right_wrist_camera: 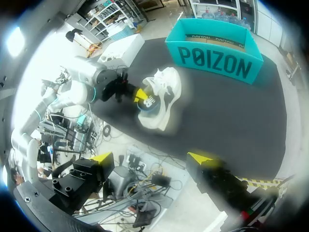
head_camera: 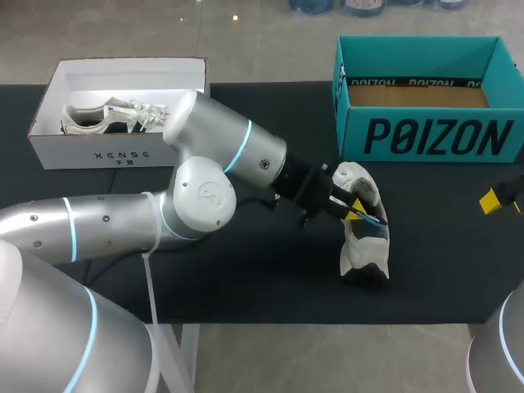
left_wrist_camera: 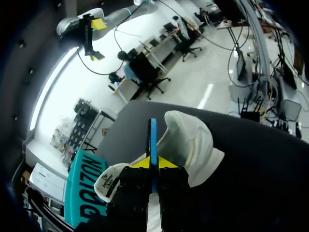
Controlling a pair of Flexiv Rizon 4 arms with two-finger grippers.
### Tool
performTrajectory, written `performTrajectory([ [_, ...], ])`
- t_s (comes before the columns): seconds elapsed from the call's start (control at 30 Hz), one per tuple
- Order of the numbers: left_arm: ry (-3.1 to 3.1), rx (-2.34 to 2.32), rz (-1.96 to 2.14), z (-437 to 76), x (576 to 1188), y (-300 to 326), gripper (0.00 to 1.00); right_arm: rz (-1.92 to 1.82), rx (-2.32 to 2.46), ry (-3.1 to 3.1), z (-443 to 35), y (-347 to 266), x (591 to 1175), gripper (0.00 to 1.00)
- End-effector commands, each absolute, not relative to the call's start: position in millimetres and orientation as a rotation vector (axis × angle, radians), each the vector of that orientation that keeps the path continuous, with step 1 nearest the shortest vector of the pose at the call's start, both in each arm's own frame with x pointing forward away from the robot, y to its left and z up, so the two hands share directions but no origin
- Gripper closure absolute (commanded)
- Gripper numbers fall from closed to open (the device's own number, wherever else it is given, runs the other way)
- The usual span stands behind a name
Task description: Take the shoe out of the shoebox, open the shoe tongue, remove and reinsert the insole, then place the shoe into the shoebox
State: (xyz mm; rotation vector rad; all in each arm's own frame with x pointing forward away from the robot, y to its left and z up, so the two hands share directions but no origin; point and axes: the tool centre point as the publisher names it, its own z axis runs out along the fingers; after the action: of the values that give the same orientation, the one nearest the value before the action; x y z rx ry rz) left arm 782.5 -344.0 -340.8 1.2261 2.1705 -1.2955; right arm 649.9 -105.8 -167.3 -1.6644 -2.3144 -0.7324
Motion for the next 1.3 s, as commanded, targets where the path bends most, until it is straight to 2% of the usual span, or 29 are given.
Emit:
performTrajectory([
  [0.03,2.175,1.224,-1.326,-356.0,775.5,-349.6,1.00,-0.726,-1.665,-2.313,-168.1,-105.4,651.9,0.00],
  [0.17,2.211,1.218,-1.339,-365.1,767.3,-346.3,1.00,-0.726,-1.665,-2.313,-168.1,-105.4,651.9,0.00],
  [0.2,2.215,1.210,-1.342,-365.8,767.1,-345.1,0.93,-0.726,-1.665,-2.313,-168.1,-105.4,651.9,0.00],
  [0.23,2.215,1.197,-1.341,-365.2,766.6,-343.1,0.93,-0.726,-1.665,-2.313,-168.1,-105.4,651.9,0.00],
  [0.27,2.213,1.187,-1.337,-363.1,766.0,-340.9,0.19,-0.726,-1.665,-2.313,-168.1,-105.4,651.9,0.00],
  [0.3,2.207,1.177,-1.335,-361.4,765.7,-339.7,0.00,-0.726,-1.665,-2.313,-168.1,-105.4,651.9,0.00],
  [0.53,2.150,1.143,-1.356,-342.0,761.2,-335.8,0.00,-0.726,-1.665,-2.313,-168.1,-105.4,651.9,0.00],
  [0.93,2.141,1.129,-1.387,-341.5,756.3,-339.9,0.00,-0.726,-1.665,-2.313,-168.1,-105.4,651.9,0.00],
  [1.03,2.133,1.123,-1.403,-339.7,758.5,-342.9,0.14,-0.726,-1.665,-2.313,-168.1,-105.4,651.9,0.00],
  [1.07,2.132,1.123,-1.405,-338.9,758.6,-343.6,0.27,-0.726,-1.665,-2.313,-168.1,-105.4,651.9,0.00],
  [1.1,2.130,1.124,-1.409,-337.9,758.7,-344.9,0.46,-0.726,-1.665,-2.313,-168.1,-105.4,651.9,0.00],
  [1.17,2.126,1.127,-1.418,-337.0,758.6,-346.6,0.53,-0.726,-1.665,-2.313,-168.1,-105.4,651.9,0.00],
  [1.3,2.127,1.138,-1.422,-336.7,758.0,-349.5,0.76,-0.726,-1.665,-2.313,-168.1,-105.4,651.9,0.00],
])
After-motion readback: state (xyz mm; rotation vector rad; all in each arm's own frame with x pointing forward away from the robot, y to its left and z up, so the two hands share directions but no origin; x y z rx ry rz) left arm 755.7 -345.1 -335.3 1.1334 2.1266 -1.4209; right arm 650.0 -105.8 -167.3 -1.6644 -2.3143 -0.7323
